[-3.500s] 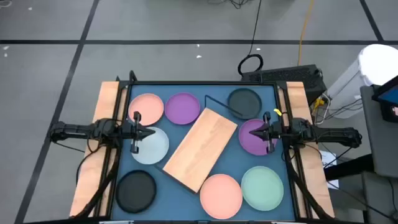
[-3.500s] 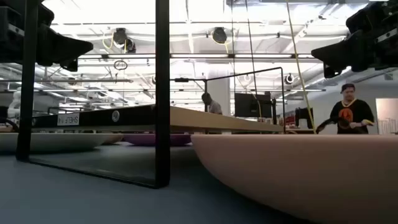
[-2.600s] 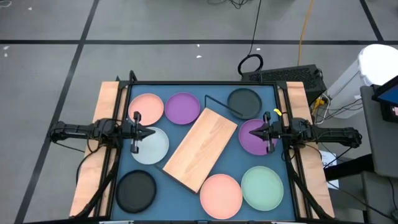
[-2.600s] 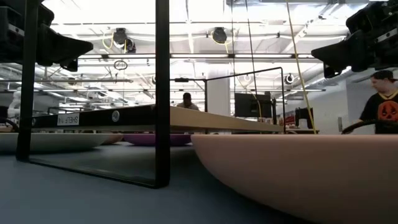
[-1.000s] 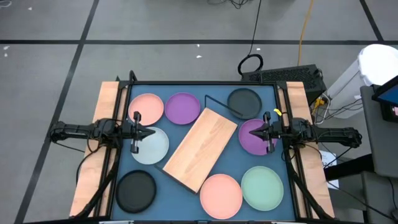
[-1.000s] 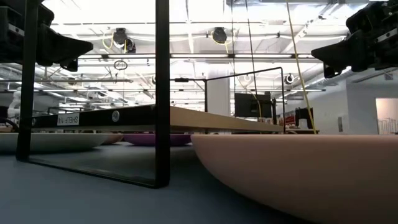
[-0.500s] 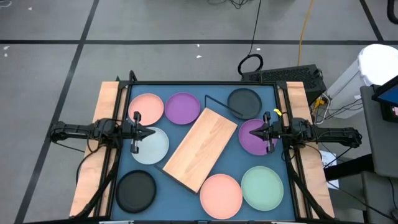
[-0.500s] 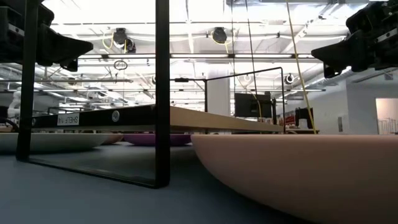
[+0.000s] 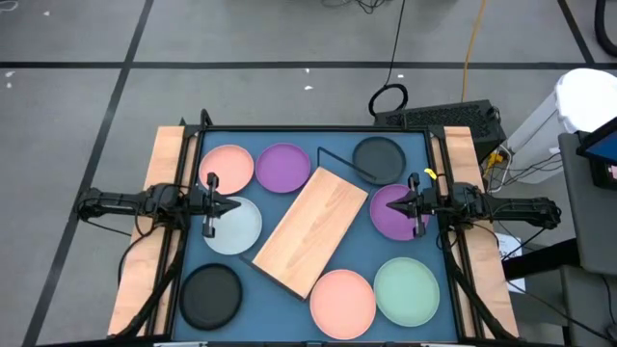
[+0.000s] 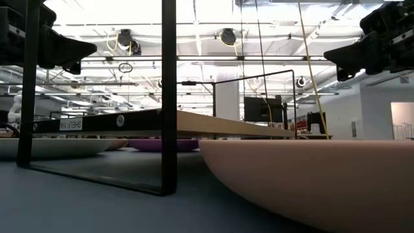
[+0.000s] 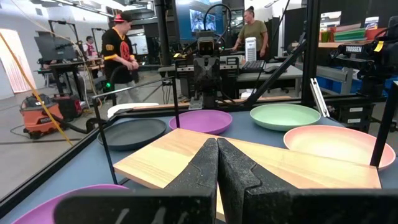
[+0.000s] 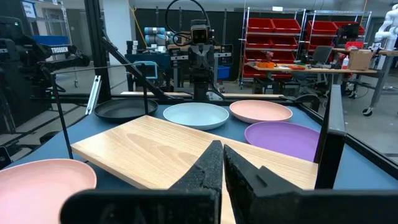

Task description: Place and stack plates onto a shelf

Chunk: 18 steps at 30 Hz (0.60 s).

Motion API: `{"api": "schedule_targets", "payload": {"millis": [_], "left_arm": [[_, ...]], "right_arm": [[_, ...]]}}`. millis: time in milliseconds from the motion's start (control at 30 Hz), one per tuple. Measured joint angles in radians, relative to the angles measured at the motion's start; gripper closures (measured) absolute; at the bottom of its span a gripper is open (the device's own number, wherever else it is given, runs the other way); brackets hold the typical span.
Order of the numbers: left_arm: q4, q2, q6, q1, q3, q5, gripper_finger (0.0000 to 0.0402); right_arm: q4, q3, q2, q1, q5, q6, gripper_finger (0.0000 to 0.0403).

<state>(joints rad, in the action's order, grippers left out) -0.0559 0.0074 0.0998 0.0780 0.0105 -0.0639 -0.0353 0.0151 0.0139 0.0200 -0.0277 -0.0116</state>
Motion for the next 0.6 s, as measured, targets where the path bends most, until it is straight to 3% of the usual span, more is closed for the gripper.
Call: {"api": "schedule_targets", "payload": {"millis": [300, 600], "left_arm": [[0.000, 0.000, 0.115, 0.000, 0.000, 0.000, 0.0398], [0.000, 0.000, 0.078, 0.000, 0.000, 0.000, 0.0398]], "right_arm": [[-0.001, 0.000, 0.000, 0.000, 0.000, 0.000, 0.0403], [0.003, 0.000, 0.000, 0.000, -0.001, 0.063, 0.0403]]}}
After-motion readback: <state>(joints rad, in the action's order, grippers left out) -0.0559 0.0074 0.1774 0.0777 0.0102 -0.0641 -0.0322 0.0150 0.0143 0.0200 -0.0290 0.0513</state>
